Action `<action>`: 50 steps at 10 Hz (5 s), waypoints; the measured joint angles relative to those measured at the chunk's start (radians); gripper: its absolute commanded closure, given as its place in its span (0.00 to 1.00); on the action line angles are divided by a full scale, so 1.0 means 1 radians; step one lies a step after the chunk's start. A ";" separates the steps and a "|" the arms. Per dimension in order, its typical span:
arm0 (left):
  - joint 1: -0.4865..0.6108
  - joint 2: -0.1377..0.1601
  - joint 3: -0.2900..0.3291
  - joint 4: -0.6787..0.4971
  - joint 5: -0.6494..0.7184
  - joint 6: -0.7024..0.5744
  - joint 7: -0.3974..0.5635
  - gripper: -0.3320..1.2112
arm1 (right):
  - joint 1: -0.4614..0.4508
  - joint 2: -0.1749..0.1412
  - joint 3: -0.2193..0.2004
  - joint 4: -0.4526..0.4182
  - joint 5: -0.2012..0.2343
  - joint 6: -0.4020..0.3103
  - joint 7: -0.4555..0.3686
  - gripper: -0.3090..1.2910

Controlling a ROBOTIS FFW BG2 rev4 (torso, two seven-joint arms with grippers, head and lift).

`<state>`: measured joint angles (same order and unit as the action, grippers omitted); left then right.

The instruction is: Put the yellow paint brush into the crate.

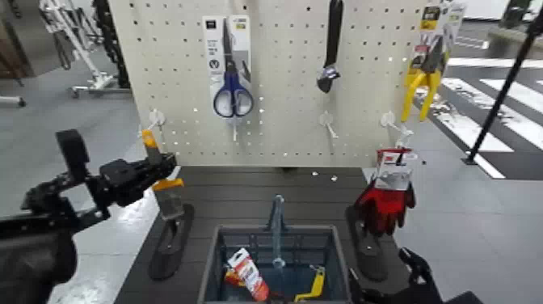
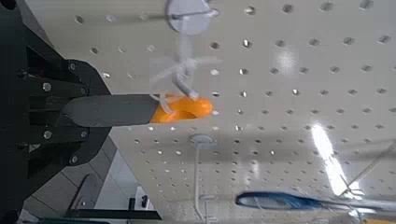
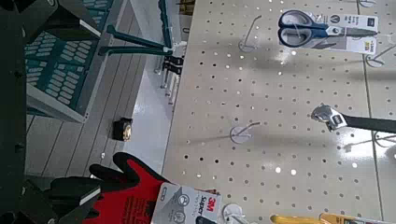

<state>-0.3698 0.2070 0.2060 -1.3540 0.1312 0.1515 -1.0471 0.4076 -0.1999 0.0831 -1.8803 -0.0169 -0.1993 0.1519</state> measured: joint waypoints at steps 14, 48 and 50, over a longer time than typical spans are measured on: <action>0.172 -0.107 -0.195 -0.185 0.173 0.142 -0.014 0.98 | 0.016 0.010 -0.015 -0.014 0.014 0.006 0.001 0.28; 0.689 -0.205 -0.258 -0.348 -0.073 -0.379 0.732 0.21 | 0.078 0.001 -0.069 -0.042 -0.014 -0.035 0.010 0.28; 0.712 -0.205 -0.239 -0.356 -0.099 -0.408 0.739 0.21 | 0.082 0.000 -0.071 -0.044 -0.014 -0.035 0.007 0.28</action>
<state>0.3425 0.0015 -0.0334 -1.7096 0.0326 -0.2565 -0.3078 0.4898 -0.1998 0.0118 -1.9247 -0.0307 -0.2347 0.1585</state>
